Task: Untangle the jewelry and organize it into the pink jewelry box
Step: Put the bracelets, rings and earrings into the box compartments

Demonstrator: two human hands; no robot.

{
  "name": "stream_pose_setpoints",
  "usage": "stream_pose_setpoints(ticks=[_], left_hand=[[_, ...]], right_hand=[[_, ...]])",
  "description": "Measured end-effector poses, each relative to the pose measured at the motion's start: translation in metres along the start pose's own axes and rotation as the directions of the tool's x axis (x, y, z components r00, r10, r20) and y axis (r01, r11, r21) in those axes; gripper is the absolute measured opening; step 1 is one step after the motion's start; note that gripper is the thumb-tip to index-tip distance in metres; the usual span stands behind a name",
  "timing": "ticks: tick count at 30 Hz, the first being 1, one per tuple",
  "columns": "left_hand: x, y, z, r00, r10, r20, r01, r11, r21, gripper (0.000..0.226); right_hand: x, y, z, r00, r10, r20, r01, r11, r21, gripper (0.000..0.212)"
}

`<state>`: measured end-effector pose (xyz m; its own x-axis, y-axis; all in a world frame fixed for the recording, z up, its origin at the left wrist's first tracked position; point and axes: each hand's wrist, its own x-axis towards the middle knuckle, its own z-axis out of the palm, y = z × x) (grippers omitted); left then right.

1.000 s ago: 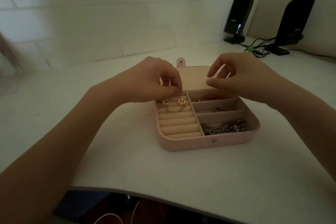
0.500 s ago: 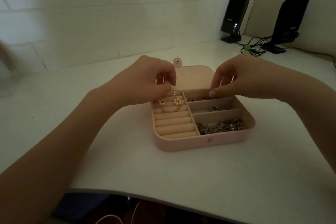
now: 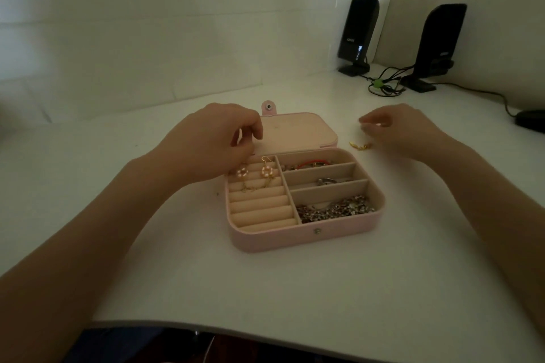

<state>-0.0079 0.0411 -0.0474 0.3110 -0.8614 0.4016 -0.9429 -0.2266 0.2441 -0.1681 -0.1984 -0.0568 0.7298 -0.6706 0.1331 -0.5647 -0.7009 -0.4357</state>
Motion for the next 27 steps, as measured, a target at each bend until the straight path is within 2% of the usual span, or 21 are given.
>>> stream_pose_setpoints(ticks=[3,8,11,15,17,20,23,27], left_hand=[[0.0,0.0,0.0,1.0,0.0,-0.001,0.0,1.0,0.007,0.015],[-0.001,0.0,0.0,1.0,-0.011,0.005,0.011,1.0,-0.001,0.02],[-0.001,0.001,0.0,1.0,-0.017,-0.005,0.017,1.0,-0.011,0.024],[0.0,0.004,0.001,0.999,-0.038,-0.024,0.036,0.996,-0.08,0.017],[0.0,0.004,0.001,0.998,-0.046,-0.032,0.042,0.992,-0.12,0.019],[0.0,0.003,0.002,0.998,-0.051,-0.036,0.045,0.988,-0.149,0.021],[0.0,0.003,0.003,0.998,-0.054,-0.028,0.049,0.986,-0.159,0.021],[0.0,0.004,0.003,0.999,-0.04,-0.029,0.036,0.988,-0.152,0.02]], right_hand=[[0.001,-0.006,-0.003,0.993,-0.051,0.108,0.053,0.999,-0.009,0.022],[-0.001,-0.01,0.001,0.982,-0.039,0.187,0.066,0.987,-0.143,0.024],[-0.003,-0.013,0.003,0.981,-0.047,0.19,0.077,0.985,-0.156,0.028],[-0.006,-0.019,0.003,0.988,-0.059,0.141,0.078,0.988,-0.132,0.025],[-0.005,-0.019,-0.002,0.992,-0.039,0.121,0.052,0.993,-0.109,0.029],[-0.001,-0.01,-0.015,0.991,0.065,0.119,-0.065,0.998,-0.003,0.047],[-0.002,-0.005,-0.019,0.956,0.205,0.212,-0.193,0.978,-0.077,0.06],[-0.001,-0.005,-0.01,0.96,0.147,0.238,-0.132,0.988,-0.079,0.039]])
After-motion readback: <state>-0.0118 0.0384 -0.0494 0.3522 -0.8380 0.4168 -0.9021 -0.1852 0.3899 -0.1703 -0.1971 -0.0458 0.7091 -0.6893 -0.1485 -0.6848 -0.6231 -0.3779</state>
